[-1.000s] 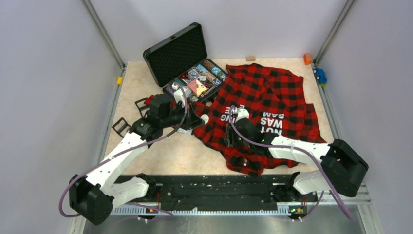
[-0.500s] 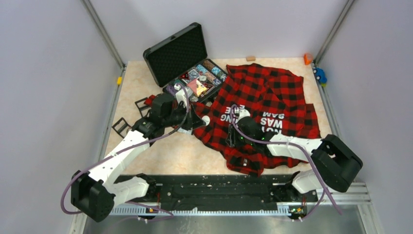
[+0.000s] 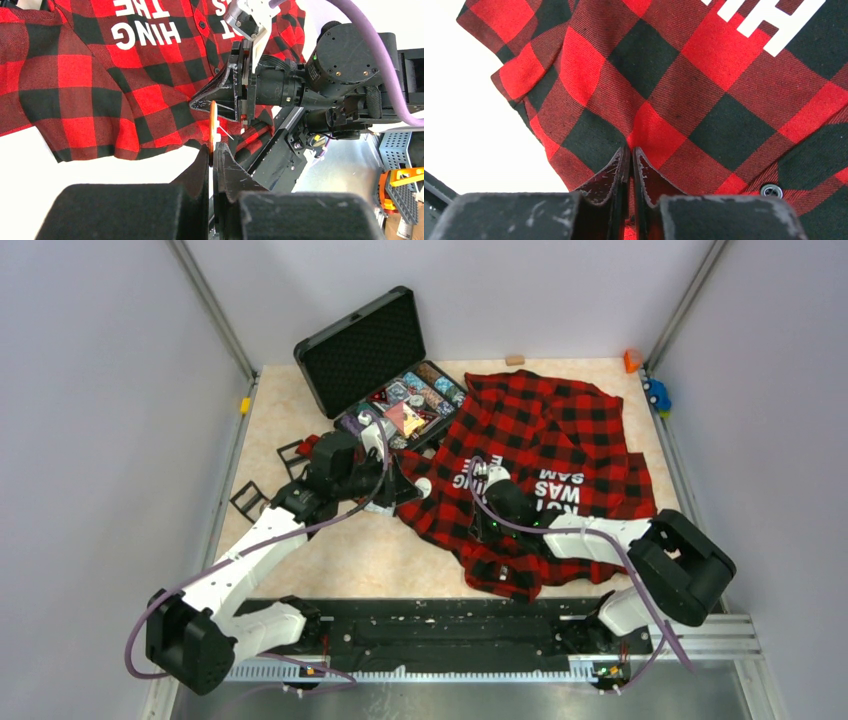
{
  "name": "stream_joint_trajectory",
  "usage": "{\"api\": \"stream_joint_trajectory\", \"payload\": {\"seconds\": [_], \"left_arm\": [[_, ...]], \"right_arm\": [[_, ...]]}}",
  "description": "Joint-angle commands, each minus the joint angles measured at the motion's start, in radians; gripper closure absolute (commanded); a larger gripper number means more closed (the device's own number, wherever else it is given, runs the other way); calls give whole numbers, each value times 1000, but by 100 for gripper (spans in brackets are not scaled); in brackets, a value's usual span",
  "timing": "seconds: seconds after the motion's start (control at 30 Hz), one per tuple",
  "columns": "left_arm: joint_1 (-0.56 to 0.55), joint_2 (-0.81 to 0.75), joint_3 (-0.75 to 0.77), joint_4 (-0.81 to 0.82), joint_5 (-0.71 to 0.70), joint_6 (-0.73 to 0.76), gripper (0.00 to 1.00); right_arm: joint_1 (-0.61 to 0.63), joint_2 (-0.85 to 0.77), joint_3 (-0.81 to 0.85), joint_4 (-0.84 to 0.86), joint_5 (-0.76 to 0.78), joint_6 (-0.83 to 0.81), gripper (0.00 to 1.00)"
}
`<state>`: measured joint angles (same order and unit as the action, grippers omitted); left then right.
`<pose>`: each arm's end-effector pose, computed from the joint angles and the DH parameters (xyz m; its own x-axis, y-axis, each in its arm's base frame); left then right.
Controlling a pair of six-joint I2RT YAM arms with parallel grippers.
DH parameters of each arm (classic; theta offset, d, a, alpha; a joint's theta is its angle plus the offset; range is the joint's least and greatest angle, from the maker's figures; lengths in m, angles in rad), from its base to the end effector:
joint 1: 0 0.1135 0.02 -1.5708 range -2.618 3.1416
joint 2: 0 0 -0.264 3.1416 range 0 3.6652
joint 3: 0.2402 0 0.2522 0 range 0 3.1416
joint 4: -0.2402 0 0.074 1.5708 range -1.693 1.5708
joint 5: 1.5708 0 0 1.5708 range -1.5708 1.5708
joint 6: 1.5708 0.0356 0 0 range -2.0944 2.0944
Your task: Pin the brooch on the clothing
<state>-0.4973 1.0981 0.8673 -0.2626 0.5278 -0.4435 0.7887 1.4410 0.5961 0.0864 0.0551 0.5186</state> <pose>0.2061 -0.1323 0.3013 -0.7201 -0.0309 -0.6932 0.5458 0.5916 -0.5934 0.1937 0.1922 0.1566 -0.7582 -0.0609 -0.6492 -0.3505 0.8777 0.3269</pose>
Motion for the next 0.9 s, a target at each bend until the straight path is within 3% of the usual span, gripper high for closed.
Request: {"api": "stream_joint_trajectory", "payload": {"seconds": [0.0,0.17,0.33,0.6,0.87], "left_arm": [[2,-5,5,19,5,2,100],[-17,-35,-3,-8,-92,-10,100],[-81,-57,-147,151,-236,-126,100],[-228,128,-146,292,-393,-180,100],[-302,345,-5,240,-444,-154,100]], "right_arm": [[-11,-5,3,51,-10,-3,99],[-9,-35,-13,94,-38,0,100],[-9,-94,-62,147,-43,13,100],[-9,-194,-138,222,-41,28,100],[-9,-244,-189,289,-50,53,100]]}}
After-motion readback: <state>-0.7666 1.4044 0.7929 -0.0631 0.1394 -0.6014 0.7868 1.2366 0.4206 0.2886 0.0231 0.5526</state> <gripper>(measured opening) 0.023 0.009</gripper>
